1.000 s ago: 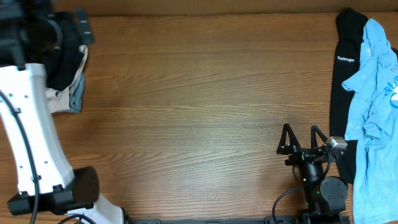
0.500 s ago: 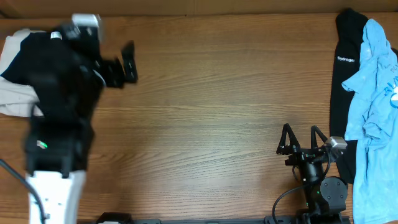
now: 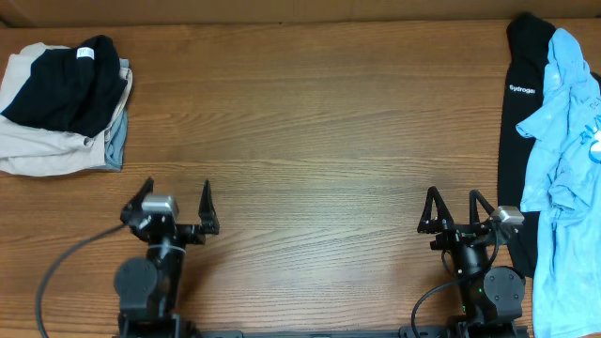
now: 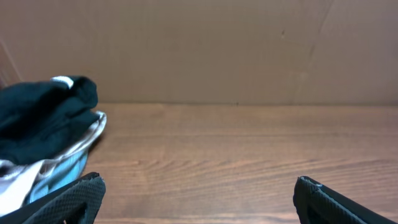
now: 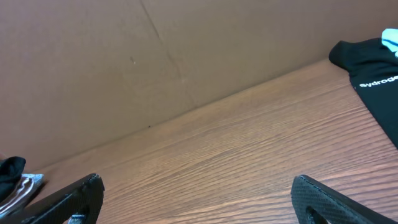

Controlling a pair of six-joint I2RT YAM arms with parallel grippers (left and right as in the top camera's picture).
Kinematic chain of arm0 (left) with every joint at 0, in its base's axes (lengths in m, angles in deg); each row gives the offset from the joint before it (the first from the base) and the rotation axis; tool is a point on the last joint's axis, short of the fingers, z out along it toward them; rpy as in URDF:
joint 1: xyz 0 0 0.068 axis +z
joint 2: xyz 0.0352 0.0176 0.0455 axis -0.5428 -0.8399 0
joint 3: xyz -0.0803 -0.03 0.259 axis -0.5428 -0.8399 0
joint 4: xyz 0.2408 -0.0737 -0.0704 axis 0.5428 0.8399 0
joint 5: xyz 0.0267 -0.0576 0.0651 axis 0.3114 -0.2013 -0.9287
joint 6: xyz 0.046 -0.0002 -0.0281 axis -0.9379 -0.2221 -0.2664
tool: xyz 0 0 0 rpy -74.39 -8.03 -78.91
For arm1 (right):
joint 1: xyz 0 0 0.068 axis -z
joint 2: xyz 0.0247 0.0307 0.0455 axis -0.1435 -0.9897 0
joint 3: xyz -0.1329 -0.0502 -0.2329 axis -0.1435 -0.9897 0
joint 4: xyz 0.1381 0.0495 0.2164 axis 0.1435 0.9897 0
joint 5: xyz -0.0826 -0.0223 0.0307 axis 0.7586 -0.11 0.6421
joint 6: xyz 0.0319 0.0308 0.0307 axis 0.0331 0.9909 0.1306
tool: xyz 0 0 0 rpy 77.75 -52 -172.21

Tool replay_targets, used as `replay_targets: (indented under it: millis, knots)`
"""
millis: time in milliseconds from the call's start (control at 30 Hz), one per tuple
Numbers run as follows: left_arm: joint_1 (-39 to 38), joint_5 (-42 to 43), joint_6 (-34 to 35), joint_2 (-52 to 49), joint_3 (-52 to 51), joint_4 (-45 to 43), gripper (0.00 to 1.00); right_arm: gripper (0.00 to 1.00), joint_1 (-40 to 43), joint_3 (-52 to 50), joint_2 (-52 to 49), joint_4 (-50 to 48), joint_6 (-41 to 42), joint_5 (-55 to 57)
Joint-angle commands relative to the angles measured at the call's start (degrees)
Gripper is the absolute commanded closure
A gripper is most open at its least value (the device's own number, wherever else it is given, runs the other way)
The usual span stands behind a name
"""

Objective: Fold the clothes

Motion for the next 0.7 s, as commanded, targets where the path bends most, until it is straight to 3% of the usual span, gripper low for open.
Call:
replay_targets:
  millis: [0,200,667]
  knots:
    - [0.8,1.0,0.9,5.6,-5.2,-1.8,0.00,0.00,-0.3,-0.6,0.4,-0.4,-0.3,0.3]
    - [1.4,-0.1,0.8,13.9,-7.4,9.3,0.00,0.00,-0.3,-0.6,0.4,-0.4,-0.3,0.3]
    - [1.4,-0.2,0.8,15.5,-7.4,9.2,0.00,0.00,-0.3,-0.6,0.4,-0.4,-0.3,0.3]
